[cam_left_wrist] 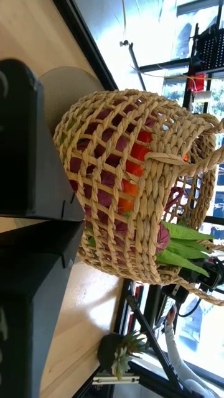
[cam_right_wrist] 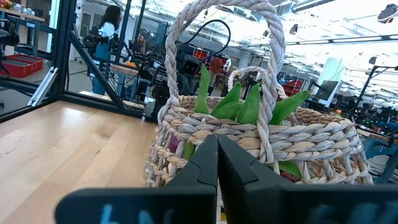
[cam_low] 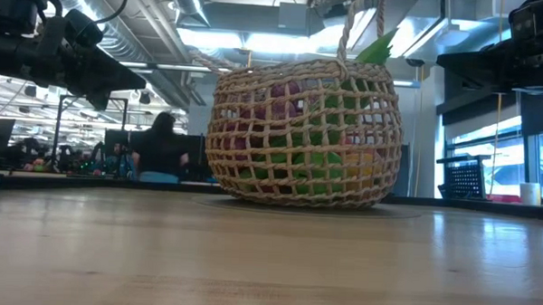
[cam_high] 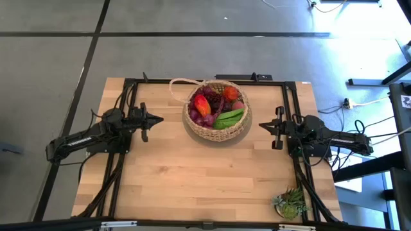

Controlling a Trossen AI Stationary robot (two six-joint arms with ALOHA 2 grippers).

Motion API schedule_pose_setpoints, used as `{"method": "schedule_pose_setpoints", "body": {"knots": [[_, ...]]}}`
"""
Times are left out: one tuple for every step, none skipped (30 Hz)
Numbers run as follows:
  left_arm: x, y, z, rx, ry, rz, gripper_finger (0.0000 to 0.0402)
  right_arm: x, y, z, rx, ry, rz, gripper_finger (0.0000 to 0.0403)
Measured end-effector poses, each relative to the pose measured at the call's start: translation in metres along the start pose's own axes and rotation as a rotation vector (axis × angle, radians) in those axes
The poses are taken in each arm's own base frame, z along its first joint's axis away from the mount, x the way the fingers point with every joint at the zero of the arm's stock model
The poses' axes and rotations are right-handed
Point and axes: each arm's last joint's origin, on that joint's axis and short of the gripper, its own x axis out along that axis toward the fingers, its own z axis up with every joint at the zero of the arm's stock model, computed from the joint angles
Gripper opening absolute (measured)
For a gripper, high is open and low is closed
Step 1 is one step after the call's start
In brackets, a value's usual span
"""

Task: Build produce basket
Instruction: Return to Home Position

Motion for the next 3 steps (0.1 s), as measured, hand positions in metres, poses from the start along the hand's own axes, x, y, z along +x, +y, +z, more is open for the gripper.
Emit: {"method": "schedule_pose_setpoints", "body": {"knots": [[0.0,0.0,0.0,0.0,0.0,0.0,0.0,0.0,0.0,0.0,0.0,0.0,-0.001,0.0],[0.0,0.0,0.0,0.0,0.0,0.0,0.0,0.0,0.0,0.0,0.0,0.0,-0.001,0.0],[0.0,0.0,0.0,0.0,0.0,0.0,0.0,0.0,0.0,0.0,0.0,0.0,0.0,0.0]]}}
